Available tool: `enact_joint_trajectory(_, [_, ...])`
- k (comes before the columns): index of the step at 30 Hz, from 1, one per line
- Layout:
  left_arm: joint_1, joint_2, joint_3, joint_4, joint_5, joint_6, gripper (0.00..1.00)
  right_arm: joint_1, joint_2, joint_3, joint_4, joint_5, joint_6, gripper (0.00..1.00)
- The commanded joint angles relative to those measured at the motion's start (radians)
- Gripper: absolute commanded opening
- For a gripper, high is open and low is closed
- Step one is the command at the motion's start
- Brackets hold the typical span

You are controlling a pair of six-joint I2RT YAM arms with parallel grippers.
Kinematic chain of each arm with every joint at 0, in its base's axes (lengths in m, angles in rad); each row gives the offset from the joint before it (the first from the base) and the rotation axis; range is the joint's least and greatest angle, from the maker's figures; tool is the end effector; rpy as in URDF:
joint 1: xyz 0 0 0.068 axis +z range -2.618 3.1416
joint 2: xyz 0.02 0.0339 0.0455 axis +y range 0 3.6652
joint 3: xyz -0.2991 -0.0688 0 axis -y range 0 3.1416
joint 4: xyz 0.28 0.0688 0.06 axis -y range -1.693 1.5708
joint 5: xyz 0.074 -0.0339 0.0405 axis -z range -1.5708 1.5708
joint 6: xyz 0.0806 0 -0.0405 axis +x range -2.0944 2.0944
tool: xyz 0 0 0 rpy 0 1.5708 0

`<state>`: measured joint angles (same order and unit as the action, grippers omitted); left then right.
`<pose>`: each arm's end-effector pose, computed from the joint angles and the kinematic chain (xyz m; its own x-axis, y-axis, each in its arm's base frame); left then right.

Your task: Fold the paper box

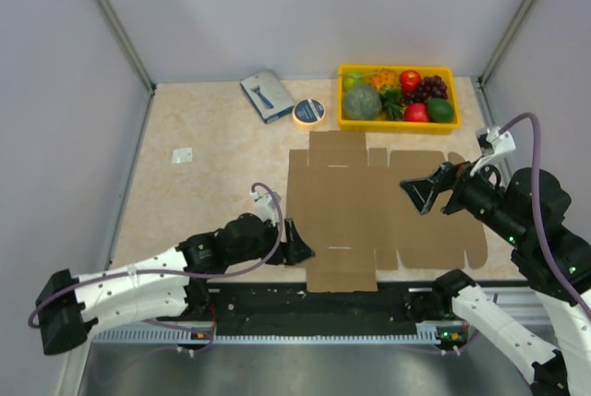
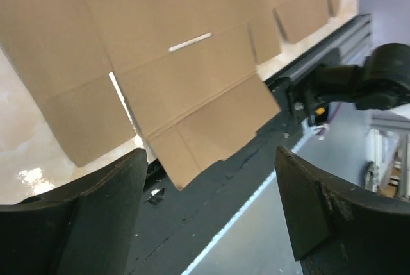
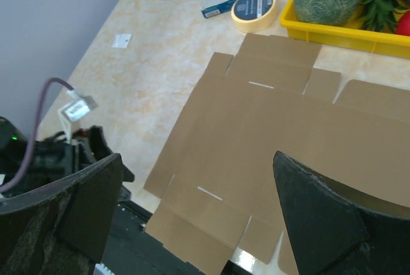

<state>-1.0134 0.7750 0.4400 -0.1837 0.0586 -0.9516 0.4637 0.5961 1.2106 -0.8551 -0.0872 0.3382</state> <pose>0.1148 -0.1931 0.2108 -0.8640 -0.1507 -0.4804 0.2937 0.6240 -0.7241 0.1011 0.0584 0.4551 -0.3740 0.1825 -0.9093 -0.4210 0.8402 0.3418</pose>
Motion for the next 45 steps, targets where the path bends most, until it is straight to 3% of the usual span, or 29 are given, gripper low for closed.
enact_joint_trajectory(1, [-0.091,0.091,-0.003,0.136,-0.25,-0.102,0.85,0.0,0.007,0.0,0.042,-0.091,0.018,0.99])
enact_joint_trajectory(3, [-0.093,0.167,0.0,0.139,-0.296,-0.116,0.86,-0.002,0.005,-0.014,0.039,-0.121,0.013,0.99])
enact_joint_trajectory(8, [-0.071,0.312,0.094,0.087,-0.203,-0.073,0.81,-0.002,0.033,-0.12,0.024,-0.192,0.082,0.98])
enact_joint_trajectory(11, [-0.071,0.249,0.047,0.091,-0.246,-0.113,0.75,0.004,0.102,-0.274,0.007,-0.345,0.102,0.97])
enact_joint_trajectory(15, [-0.071,-0.046,-0.09,0.09,-0.414,-0.142,0.75,0.201,0.114,-0.427,0.037,-0.154,0.159,0.98])
enact_joint_trajectory(19, [-0.062,-0.363,-0.103,-0.073,-0.503,-0.089,0.78,0.592,0.235,-0.431,0.051,0.084,0.249,0.99])
enact_joint_trajectory(25, [-0.057,-0.459,0.118,-0.364,-0.568,0.02,0.87,0.849,0.399,-0.398,0.044,0.363,0.251,0.93])
enact_joint_trajectory(29, [-0.057,-0.454,0.221,-0.511,-0.624,0.011,0.87,1.062,0.642,-0.301,-0.042,0.519,0.226,0.9])
enact_joint_trajectory(36, [-0.056,-0.592,0.217,-0.527,-0.689,0.017,0.87,1.297,0.994,-0.165,-0.128,0.725,0.165,0.76])
enact_joint_trajectory(45, [-0.056,-0.646,0.22,-0.546,-0.657,0.007,0.87,1.322,1.223,-0.1,-0.186,0.883,0.162,0.55])
